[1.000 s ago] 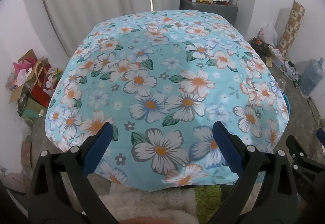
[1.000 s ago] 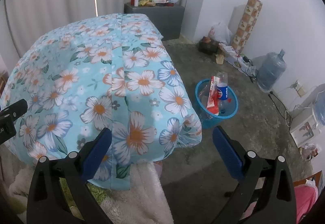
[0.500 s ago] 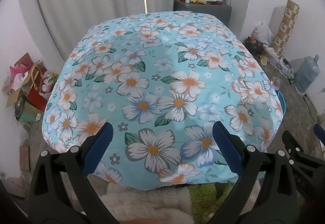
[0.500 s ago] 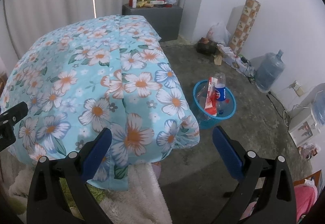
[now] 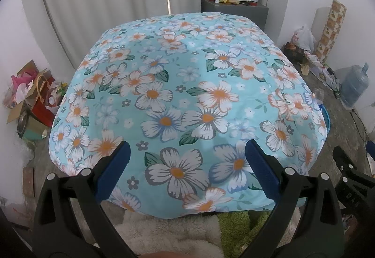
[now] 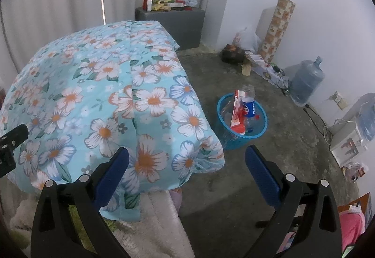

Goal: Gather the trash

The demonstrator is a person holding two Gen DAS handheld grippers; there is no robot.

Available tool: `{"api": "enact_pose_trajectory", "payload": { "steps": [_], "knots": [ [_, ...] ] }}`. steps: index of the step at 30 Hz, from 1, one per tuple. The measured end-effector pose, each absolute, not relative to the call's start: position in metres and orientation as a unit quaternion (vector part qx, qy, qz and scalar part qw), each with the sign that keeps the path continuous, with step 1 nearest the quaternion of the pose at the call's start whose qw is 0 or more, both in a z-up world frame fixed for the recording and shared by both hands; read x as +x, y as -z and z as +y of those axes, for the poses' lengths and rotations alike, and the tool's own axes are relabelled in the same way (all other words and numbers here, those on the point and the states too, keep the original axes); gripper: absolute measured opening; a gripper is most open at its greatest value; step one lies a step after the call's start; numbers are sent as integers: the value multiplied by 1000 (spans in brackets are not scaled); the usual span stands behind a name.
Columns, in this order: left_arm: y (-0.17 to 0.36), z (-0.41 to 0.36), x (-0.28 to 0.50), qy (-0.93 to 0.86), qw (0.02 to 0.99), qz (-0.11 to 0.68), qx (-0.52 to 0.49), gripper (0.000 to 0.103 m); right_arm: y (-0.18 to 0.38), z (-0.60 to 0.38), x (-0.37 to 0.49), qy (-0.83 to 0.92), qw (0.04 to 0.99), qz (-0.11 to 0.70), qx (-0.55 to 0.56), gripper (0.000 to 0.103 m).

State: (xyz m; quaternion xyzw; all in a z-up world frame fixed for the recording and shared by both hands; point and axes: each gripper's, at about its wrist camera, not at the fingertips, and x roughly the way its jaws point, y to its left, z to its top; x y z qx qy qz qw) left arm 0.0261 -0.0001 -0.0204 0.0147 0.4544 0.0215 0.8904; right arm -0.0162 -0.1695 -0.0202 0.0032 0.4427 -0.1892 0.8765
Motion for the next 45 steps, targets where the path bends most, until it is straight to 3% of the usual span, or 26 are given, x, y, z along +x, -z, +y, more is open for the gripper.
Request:
{"api": "enact_pose_trajectory", "payload": {
  "steps": [45],
  "knots": [
    [23,4,25,-23,889,457,15,94,23,-169,-14,186,876,445,3,96]
  ]
}}
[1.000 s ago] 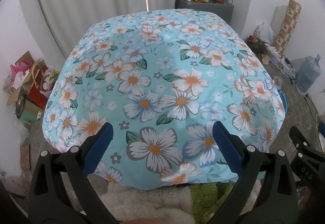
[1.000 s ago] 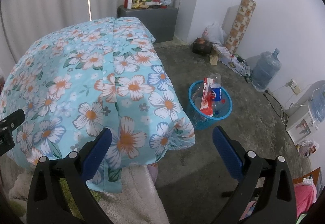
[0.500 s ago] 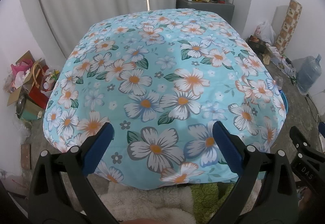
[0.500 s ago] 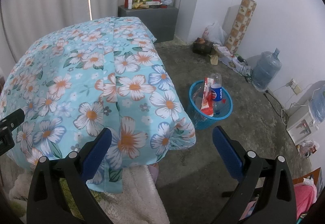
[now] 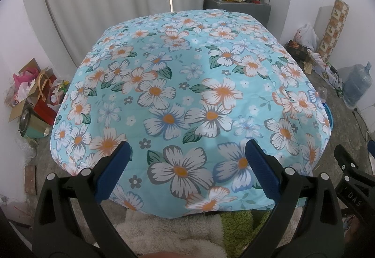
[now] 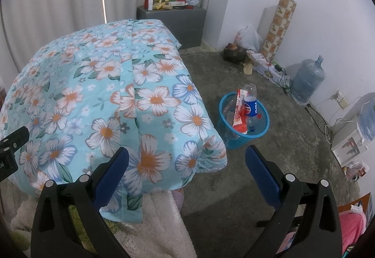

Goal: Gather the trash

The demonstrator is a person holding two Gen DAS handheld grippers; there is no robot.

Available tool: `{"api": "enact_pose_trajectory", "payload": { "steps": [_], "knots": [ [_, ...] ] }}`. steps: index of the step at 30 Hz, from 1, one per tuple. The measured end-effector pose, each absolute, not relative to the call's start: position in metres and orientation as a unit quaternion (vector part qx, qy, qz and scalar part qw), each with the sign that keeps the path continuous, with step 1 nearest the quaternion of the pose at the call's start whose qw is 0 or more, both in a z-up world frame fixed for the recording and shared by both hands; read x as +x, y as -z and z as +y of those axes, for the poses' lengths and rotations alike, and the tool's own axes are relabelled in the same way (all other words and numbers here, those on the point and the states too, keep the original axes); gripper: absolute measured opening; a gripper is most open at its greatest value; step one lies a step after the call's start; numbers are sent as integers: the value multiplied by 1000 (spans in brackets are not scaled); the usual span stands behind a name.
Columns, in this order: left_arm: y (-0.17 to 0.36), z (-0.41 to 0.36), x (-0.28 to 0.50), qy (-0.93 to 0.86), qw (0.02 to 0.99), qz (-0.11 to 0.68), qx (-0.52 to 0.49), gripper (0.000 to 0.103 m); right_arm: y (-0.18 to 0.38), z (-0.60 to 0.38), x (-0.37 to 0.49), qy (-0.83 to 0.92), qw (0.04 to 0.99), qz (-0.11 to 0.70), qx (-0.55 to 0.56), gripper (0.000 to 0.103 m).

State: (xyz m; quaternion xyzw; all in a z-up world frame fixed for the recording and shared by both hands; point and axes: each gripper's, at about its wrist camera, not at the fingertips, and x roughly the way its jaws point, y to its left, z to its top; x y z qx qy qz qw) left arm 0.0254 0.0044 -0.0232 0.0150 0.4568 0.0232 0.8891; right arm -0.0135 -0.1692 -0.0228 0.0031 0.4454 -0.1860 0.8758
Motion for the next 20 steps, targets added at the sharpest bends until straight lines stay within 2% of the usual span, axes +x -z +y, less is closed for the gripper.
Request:
{"api": "enact_pose_trajectory", "payload": {
  "steps": [20],
  "knots": [
    [24,5,24,-25,888,459,16,94,23,-169,-13,186,876,446,4,96]
  ]
}}
